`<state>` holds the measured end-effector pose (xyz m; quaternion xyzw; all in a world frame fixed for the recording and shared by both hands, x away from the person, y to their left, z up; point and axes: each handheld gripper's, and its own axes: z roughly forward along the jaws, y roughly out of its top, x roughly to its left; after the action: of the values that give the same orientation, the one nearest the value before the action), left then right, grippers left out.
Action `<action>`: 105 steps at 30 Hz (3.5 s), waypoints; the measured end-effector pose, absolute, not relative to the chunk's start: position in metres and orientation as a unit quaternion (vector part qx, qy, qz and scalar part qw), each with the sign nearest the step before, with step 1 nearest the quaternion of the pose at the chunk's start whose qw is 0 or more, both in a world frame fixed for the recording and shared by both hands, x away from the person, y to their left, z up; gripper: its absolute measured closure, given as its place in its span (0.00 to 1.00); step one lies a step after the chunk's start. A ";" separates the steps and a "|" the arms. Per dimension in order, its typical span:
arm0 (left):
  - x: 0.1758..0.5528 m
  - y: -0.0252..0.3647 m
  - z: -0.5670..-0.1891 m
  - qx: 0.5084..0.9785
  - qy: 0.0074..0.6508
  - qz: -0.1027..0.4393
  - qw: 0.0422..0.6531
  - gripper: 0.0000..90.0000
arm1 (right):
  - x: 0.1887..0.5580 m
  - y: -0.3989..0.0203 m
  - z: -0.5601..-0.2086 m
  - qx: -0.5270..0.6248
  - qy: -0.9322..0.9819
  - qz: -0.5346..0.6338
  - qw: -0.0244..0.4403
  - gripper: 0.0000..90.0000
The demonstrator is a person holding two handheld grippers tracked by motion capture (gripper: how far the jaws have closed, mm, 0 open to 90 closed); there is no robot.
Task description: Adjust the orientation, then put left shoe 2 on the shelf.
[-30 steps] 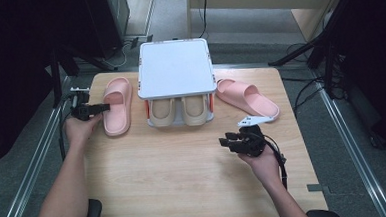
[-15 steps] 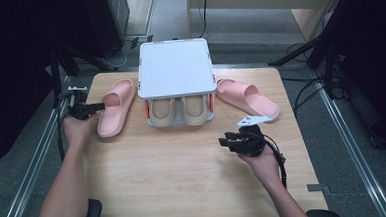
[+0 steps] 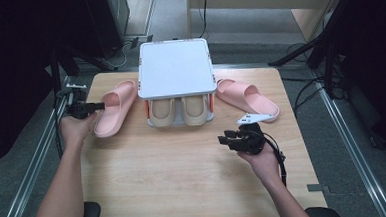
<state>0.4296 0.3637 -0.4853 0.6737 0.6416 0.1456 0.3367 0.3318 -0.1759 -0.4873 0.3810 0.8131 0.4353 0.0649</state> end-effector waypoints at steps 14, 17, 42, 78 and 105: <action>0.431 0.364 -0.436 0.663 0.646 0.150 0.347 0.94 | 0.339 -0.175 -0.484 0.377 0.811 0.442 0.061 0.69; 0.435 0.364 -0.423 0.662 0.649 0.141 0.349 0.94 | 0.340 -0.174 -0.484 0.375 0.813 0.442 0.059 0.69; 0.473 0.305 -0.324 0.685 0.613 0.173 0.353 0.93 | 0.344 -0.171 -0.485 0.374 0.816 0.437 0.057 0.68; 0.495 0.212 -0.341 0.724 0.570 0.146 0.360 0.86 | 0.342 -0.175 -0.485 0.376 0.816 0.436 0.058 0.68; 0.442 0.246 -0.337 0.755 0.521 0.133 0.375 0.56 | 0.357 -0.201 -0.476 0.385 0.799 0.455 0.082 0.69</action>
<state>0.4418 0.2455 -0.3367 0.7552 0.5212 0.1326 0.3749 0.3571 -0.2010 -0.4756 0.3851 0.7989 0.4546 0.0819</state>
